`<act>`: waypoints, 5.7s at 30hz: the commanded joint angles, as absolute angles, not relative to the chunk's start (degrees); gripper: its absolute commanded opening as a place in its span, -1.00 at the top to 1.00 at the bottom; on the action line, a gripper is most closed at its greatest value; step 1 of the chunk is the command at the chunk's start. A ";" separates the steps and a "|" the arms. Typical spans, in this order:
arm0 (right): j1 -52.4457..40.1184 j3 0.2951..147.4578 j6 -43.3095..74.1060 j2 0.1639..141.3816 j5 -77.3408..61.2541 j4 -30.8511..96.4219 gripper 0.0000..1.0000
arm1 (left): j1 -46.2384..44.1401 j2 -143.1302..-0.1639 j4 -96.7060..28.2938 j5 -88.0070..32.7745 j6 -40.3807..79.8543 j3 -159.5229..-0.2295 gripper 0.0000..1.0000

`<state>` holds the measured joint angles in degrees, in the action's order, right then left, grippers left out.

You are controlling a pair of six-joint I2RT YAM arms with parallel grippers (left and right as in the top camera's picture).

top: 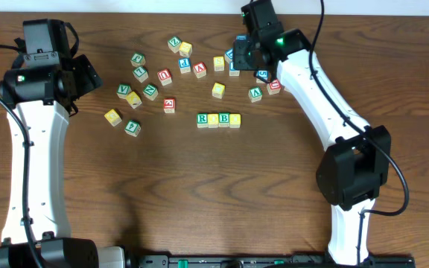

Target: Spell out ROBOT

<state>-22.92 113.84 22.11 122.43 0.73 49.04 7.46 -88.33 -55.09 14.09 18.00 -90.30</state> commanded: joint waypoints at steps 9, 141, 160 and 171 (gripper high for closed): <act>-14.50 114.72 30.24 123.00 4.43 60.97 0.35 | 7.70 -87.77 -55.02 15.07 18.04 -89.41 -0.95; -21.52 102.59 19.68 123.31 -1.65 57.39 0.43 | 7.70 -87.77 -55.02 15.07 18.04 -89.41 -0.96; -20.67 97.21 23.35 123.13 6.55 58.70 0.65 | 7.70 -87.77 -55.02 15.07 18.04 -89.41 -0.95; -18.76 94.67 23.33 123.13 6.50 55.70 0.72 | 7.70 -87.77 -55.02 15.07 18.04 -89.41 -0.95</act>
<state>-20.01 95.66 22.59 123.15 4.95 55.81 7.46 -88.33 -55.07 14.09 18.00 -90.28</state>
